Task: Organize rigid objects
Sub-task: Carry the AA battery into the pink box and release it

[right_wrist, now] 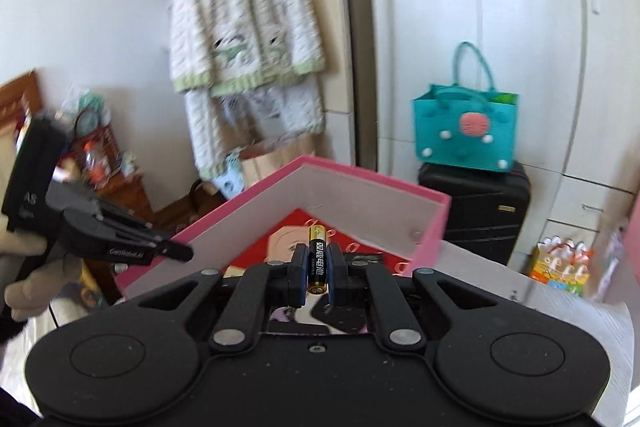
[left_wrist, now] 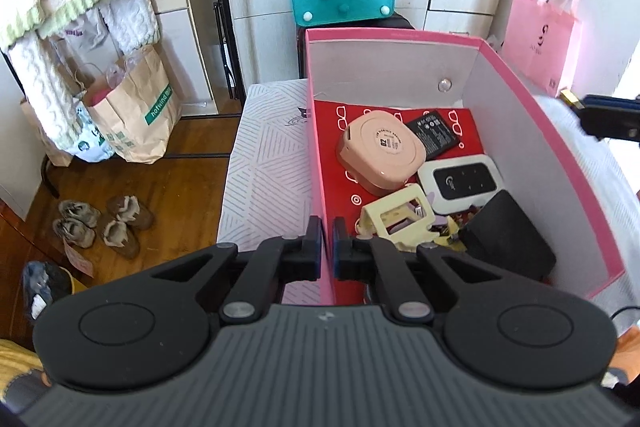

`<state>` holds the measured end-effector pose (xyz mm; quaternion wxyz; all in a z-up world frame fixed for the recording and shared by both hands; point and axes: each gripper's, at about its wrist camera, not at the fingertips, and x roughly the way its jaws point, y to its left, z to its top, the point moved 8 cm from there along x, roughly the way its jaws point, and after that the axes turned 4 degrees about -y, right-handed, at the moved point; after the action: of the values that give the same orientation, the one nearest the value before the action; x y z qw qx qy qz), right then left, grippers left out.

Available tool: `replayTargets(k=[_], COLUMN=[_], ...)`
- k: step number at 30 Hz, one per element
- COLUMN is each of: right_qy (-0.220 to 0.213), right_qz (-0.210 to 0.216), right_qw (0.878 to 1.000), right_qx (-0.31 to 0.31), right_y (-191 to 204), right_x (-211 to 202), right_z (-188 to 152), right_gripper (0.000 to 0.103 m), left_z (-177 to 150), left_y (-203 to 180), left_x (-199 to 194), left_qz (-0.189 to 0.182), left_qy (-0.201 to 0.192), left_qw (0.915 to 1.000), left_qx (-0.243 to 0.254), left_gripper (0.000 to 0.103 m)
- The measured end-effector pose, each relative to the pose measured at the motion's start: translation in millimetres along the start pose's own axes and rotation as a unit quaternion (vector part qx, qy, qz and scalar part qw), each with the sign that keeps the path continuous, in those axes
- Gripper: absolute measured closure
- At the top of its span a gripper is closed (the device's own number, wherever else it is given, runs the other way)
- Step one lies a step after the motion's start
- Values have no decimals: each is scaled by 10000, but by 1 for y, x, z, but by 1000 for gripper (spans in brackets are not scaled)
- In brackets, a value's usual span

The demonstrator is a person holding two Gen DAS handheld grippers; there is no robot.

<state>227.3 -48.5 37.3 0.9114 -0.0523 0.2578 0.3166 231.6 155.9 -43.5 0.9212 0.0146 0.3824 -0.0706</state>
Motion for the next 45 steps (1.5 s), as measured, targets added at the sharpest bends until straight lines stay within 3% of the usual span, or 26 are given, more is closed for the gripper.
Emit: replayTargets(k=[5, 13, 18, 23, 28, 32, 36, 45], right_qy=[184, 638, 946, 1061, 848, 605, 313, 409], right_qz=[-24, -1, -427, -579, -746, -670, -960, -1664], right_qw=[9995, 9978, 9939, 9907, 9922, 9952, 9948, 9834], right_qx=[-250, -161, -374, -626, -528, -375, -142, 602], right_y=[6, -8, -27, -27, -31, -36, -56, -124], right_x=[25, 59, 84, 100, 89, 58, 26, 3], right_z=[-6, -7, -6, -6, -4, 4, 7, -36], right_gripper=[92, 92, 92, 92, 91, 91, 86, 78], left_z=[-1, -2, -3, -2, -3, -4, -3, -2], left_y=[0, -3, -4, -2, -1, -1, 0, 1], left_x=[-1, -2, -3, -3, -3, -3, -3, -3], left_qz=[36, 132, 181, 139, 147, 108, 77, 97], left_qy=[-39, -111, -138, -134, -198, -190, -189, -185], left_qw=[10000, 9998, 9997, 9997, 9994, 9994, 9993, 9989], left_qx=[-46, -17, -26, -151, -228, -263, -324, -424], left_gripper=[99, 99, 99, 99, 98, 98, 98, 97])
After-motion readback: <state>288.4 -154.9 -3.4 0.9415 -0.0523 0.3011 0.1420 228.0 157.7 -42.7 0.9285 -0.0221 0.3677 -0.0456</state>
